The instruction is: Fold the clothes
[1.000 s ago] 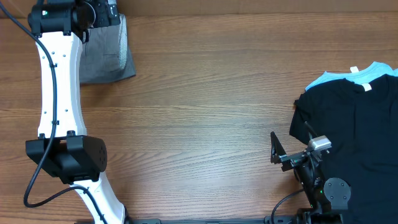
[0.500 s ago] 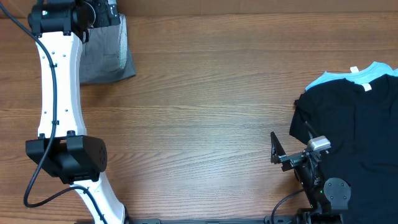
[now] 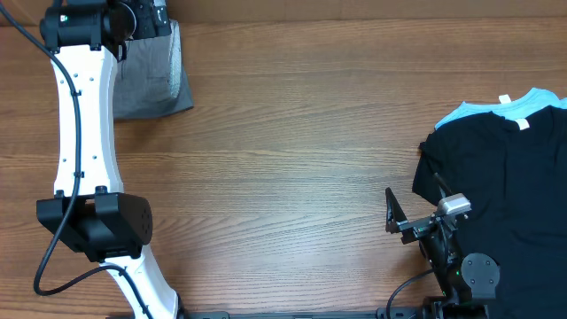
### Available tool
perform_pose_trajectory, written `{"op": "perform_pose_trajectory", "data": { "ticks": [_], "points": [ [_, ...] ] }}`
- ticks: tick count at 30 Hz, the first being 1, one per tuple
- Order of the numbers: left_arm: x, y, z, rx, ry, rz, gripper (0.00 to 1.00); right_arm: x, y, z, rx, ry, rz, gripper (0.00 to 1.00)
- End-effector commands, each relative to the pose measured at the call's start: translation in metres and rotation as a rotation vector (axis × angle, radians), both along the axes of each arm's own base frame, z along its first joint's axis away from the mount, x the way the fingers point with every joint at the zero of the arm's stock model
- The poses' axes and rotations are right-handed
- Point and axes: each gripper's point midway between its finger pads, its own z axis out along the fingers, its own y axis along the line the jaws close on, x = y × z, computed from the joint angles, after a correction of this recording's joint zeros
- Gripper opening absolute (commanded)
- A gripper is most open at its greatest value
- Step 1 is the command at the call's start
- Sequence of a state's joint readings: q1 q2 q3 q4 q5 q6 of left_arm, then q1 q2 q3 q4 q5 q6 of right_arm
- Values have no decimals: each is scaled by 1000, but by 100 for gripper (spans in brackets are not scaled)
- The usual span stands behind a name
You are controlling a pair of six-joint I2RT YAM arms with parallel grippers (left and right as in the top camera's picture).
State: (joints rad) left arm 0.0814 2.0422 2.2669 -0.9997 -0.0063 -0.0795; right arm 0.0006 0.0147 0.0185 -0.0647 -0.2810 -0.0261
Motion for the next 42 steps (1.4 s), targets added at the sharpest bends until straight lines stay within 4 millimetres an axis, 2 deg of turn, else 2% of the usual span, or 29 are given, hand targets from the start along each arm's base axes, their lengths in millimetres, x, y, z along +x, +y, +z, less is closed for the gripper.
{"op": "perform_pose_trajectory", "data": {
  "ticks": [1,4,7,9,14,16,19,22,25,32,38,42],
  "points": [
    [1,-3,2,-14,-8,1,100,0,-1,-1,-4,-7,-6,100],
    [2,-3,0,-14,-4,1,100,0,-1,-1,-4,-7,-6,100],
    [-4,-3,16,-12,-33,2,100,0,-1,-1,-4,-7,-6,100],
    [-13,-4,34,-9,-67,1,100,0,-1,-1,-4,-7,-6,100],
    [-58,-7,79,-3,-142,1,100,0,-1,-1,-4,-7,-6,100],
    [-77,-9,89,-2,-157,1,100,0,-1,-1,-4,-7,-6,100],
    [-118,-12,96,-1,-167,0,100,0,-1,-1,-4,-7,-6,100],
    [-155,-15,88,-2,-156,0,100,0,-1,-1,-4,-7,-6,100],
    [-193,-18,72,-3,-137,1,100,0,-1,-1,-4,-7,-6,100],
    [-266,-24,37,-3,-141,1,100,0,-1,-1,-4,-7,-6,100],
    [-311,-27,-2,-2,-142,2,100,0,-1,-1,-4,-7,-6,100],
    [-334,-29,-38,-2,-128,3,100,0,-1,-1,-4,-7,-6,100]
  ]
}}
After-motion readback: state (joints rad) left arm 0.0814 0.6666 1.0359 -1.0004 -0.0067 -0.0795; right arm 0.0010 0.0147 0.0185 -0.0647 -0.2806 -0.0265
